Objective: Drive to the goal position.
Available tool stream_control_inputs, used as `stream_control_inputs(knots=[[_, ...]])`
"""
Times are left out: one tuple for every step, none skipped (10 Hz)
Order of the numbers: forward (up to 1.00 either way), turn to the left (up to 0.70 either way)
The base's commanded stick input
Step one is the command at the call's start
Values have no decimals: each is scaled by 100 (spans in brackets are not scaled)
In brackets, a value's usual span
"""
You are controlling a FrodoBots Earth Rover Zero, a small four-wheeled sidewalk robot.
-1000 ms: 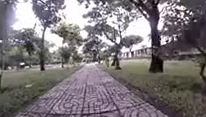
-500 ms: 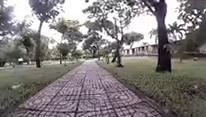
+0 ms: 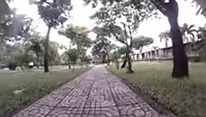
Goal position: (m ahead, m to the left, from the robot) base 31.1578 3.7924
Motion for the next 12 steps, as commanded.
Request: stream_control_inputs(knots=[[100,0],[100,0],[100,0],[100,0],[100,27],[100,27],[100,21],[100,0],[100,0],[100,0],[100,0],[100,0]])
